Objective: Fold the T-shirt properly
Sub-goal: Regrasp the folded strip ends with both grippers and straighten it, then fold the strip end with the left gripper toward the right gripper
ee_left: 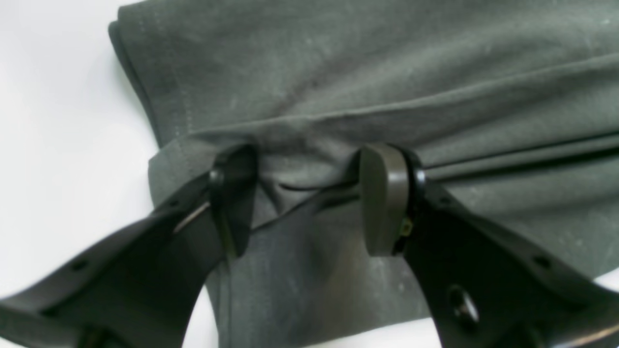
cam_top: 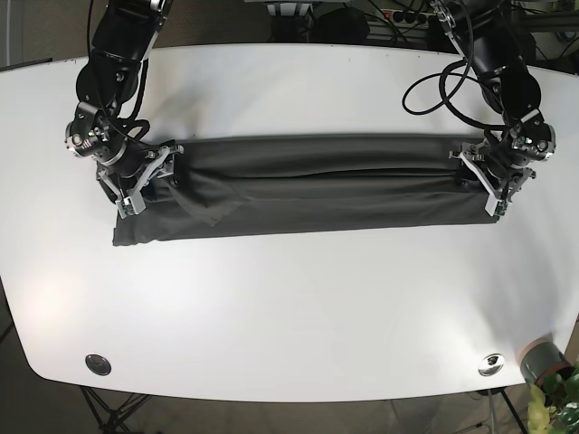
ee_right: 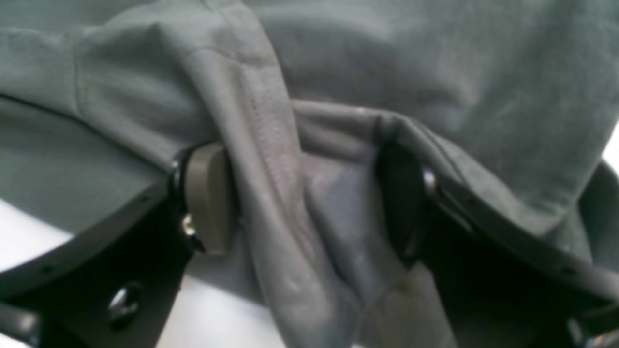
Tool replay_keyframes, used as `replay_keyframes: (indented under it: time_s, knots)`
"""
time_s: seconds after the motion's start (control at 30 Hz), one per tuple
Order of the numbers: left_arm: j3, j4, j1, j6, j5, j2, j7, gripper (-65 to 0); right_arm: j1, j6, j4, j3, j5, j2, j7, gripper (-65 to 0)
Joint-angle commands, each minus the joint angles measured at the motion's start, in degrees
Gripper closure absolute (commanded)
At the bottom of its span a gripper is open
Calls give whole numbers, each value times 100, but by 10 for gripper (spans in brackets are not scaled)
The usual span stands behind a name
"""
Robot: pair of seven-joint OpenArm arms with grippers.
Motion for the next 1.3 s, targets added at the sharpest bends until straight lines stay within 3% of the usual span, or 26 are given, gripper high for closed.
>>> replay_keyframes:
  time_s: [0.0,0.17,0.3,0.4,0.57,0.7,1.27]
  knots:
    - [-60,151,-121,40,118,-81,86,-315,50,-155,82,33,-153,84,-121,-430]
    - [-342,679,-130,40,109,-63,121,-319,33,-155,91,15,-153,84,-121,-430]
    - [-482,934,-174,40,12,-63,595,-319,33,-155,91,15,-145,75,-121,-430]
    - [-667,1048,-209,40,-533,-98,894,-347,24,-129,91,15,-145,75,-121,-430]
    - [-1045,1030,-209,40,-1289,-256,1387,-492,24,-111,91,15,-145,75,-121,-430]
    - [-1142,1030,-209,40,-1746,-256,1457,-500,33,-111,91,15,-145,75,-121,-430]
    - [-1151,-438,-578,40,-1975,-441,1439,-499,6,-111,82,15,-145,-39,-113,-430]
